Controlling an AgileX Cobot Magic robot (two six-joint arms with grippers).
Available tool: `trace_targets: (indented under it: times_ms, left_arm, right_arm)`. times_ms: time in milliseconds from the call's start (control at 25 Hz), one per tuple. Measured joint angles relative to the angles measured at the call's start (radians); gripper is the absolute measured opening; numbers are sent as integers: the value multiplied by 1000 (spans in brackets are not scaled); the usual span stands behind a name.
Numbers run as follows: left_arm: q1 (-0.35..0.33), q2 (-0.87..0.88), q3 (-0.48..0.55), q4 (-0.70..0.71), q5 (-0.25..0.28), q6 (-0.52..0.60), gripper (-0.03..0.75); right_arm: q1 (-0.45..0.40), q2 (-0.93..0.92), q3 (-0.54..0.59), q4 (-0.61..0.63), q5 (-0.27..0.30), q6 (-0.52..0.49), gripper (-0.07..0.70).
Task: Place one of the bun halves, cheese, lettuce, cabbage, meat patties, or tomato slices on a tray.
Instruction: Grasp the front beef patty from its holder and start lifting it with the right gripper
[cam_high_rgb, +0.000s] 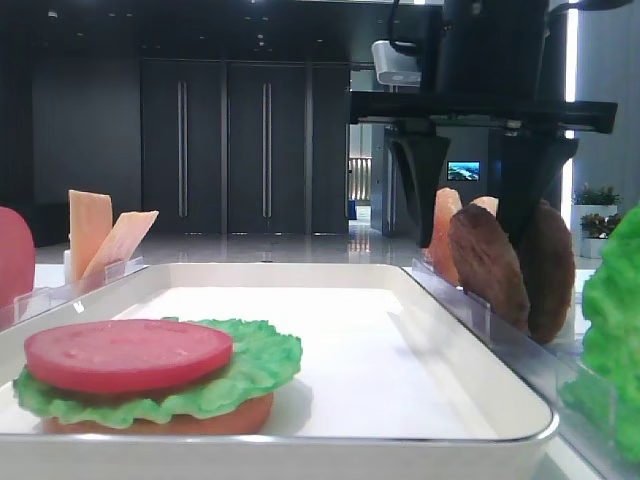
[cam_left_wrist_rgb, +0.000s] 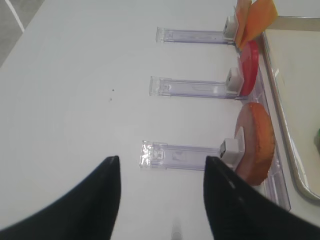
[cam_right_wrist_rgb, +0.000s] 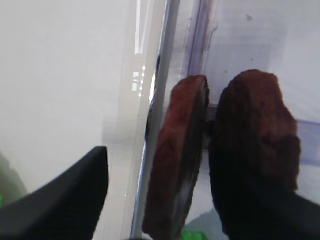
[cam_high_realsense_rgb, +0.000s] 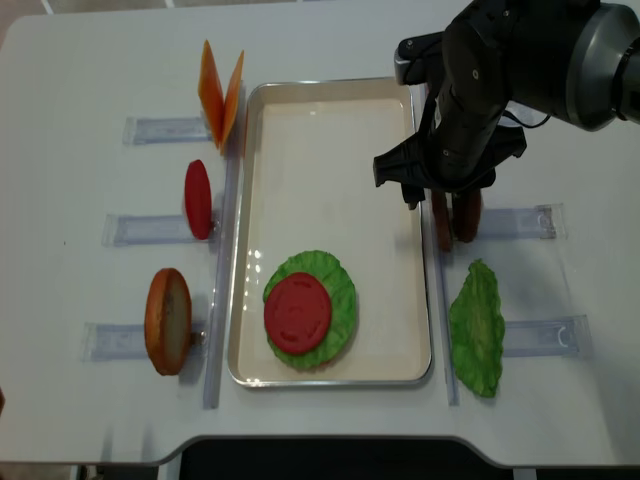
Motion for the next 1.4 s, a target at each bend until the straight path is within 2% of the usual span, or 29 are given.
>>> trace_targets:
  times_ms: [240, 480, 600, 1280, 1400]
  left_arm:
    - [0, 0, 0, 0, 0, 0, 409]
    - [0, 0, 0, 0, 0, 0, 409]
    - [0, 0, 0, 0, 0, 0, 409]
    - [0, 0, 0, 0, 0, 0, 409]
    - [0, 0, 0, 0, 0, 0, 409]
  right_arm:
    - [0, 4, 0, 1, 0, -2, 406]
    - [0, 4, 0, 1, 0, -6, 266]
    - [0, 4, 0, 0, 0, -7, 223]
    - [0, 4, 0, 0, 4, -28, 203]
    - [0, 4, -18, -4, 21, -33, 203]
